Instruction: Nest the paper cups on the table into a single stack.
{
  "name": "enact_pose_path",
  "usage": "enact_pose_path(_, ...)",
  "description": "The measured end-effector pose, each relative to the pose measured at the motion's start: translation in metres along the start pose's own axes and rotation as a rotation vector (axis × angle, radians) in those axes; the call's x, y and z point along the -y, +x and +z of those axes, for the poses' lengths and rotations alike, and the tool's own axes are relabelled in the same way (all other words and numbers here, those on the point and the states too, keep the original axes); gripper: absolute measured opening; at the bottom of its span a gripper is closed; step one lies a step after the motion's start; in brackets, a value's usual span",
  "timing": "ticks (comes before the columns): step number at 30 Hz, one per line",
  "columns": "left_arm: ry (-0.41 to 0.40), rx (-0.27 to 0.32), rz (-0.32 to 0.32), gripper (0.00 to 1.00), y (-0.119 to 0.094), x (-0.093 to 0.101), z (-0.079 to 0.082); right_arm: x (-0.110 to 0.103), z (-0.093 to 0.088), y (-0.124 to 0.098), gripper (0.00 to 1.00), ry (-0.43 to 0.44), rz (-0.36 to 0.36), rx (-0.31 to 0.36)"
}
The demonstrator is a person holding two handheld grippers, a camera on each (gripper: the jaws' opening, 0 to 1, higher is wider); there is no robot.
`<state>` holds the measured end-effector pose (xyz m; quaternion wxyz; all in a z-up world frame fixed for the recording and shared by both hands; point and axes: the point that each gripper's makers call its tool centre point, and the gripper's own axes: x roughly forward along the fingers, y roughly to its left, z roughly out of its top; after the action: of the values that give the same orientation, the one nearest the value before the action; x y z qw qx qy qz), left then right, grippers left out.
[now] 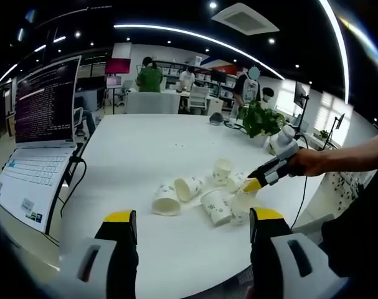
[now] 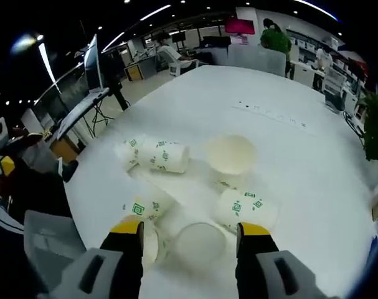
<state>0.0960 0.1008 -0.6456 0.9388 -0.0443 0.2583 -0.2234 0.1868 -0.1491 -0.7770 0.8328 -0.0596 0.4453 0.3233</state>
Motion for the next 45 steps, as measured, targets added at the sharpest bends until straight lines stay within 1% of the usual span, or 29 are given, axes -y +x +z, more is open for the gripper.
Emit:
enact_pose_path(7,0.004,-0.003,-0.003,0.73,0.0,0.001,-0.001,-0.015,0.008,0.005,0.59,-0.091,0.074,0.011)
enact_pose_path(9,0.005,-0.002,-0.003,0.72,0.0,0.001,-0.001,-0.021,0.01,0.005,0.58,-0.13,0.089,0.01)
enact_pose_path(10,0.006,-0.001,-0.003,0.72,-0.001,0.001,-0.001,-0.019,0.011,0.006,0.58,-0.149,0.1,0.007)
enact_pose_path(11,0.006,-0.001,-0.002,0.72,-0.001,0.0,-0.001,-0.023,0.011,0.007,0.57,-0.18,0.12,0.001)
enact_pose_path(12,0.007,-0.001,-0.001,0.72,-0.001,0.0,-0.001,-0.03,0.012,0.009,0.56,-0.215,0.139,-0.007)
enact_pose_path(14,0.007,-0.002,-0.001,0.72,-0.002,0.002,-0.001,-0.039,0.009,0.01,0.53,-0.276,0.161,-0.028)
enact_pose_path(18,0.004,-0.004,-0.006,0.71,-0.003,0.003,-0.003,-0.05,-0.002,0.015,0.44,-0.403,0.166,-0.095)
enact_pose_path(21,0.005,-0.005,-0.007,0.7,-0.003,0.004,-0.003,-0.054,-0.01,0.02,0.4,-0.44,0.176,-0.128)
enact_pose_path(23,0.003,-0.004,-0.005,0.7,-0.004,0.004,-0.003,-0.051,-0.015,0.027,0.37,-0.467,0.181,-0.156)
enact_pose_path(26,-0.001,-0.005,-0.003,0.69,-0.005,0.003,-0.005,-0.047,-0.02,0.035,0.36,-0.477,0.178,-0.187)
enact_pose_path(28,-0.008,-0.004,-0.006,0.68,-0.006,0.002,-0.006,-0.048,-0.021,0.037,0.33,-0.487,0.169,-0.197)
enact_pose_path(29,-0.011,-0.004,-0.007,0.67,-0.006,0.002,-0.006,-0.048,-0.021,0.038,0.29,-0.485,0.164,-0.202)
enact_pose_path(30,-0.012,-0.005,-0.007,0.66,-0.006,0.002,-0.006,-0.049,-0.022,0.037,0.22,-0.478,0.156,-0.213)
enact_pose_path(31,-0.01,-0.007,-0.005,0.66,-0.006,0.003,-0.007,-0.049,-0.023,0.038,0.18,-0.471,0.148,-0.222)
enact_pose_path(33,-0.011,-0.007,-0.004,0.66,-0.007,0.004,-0.006,-0.047,-0.023,0.041,0.12,-0.46,0.144,-0.228)
enact_pose_path(35,-0.013,-0.007,-0.003,0.66,-0.007,0.004,-0.006,-0.043,-0.024,0.044,0.09,-0.441,0.134,-0.237)
enact_pose_path(36,-0.014,-0.007,-0.003,0.66,-0.007,0.004,-0.006,-0.043,-0.024,0.045,0.04,-0.436,0.129,-0.24)
enact_pose_path(37,-0.015,-0.007,-0.002,0.66,-0.007,0.004,-0.006,-0.044,-0.024,0.046,0.02,-0.434,0.133,-0.244)
enact_pose_path(40,-0.018,-0.006,-0.001,0.66,-0.007,0.004,-0.007,-0.05,-0.021,0.046,0.0,-0.416,0.136,-0.228)
enact_pose_path(45,-0.023,-0.006,0.003,0.66,-0.007,0.003,-0.007,-0.059,-0.018,0.045,0.0,-0.43,0.151,-0.219)
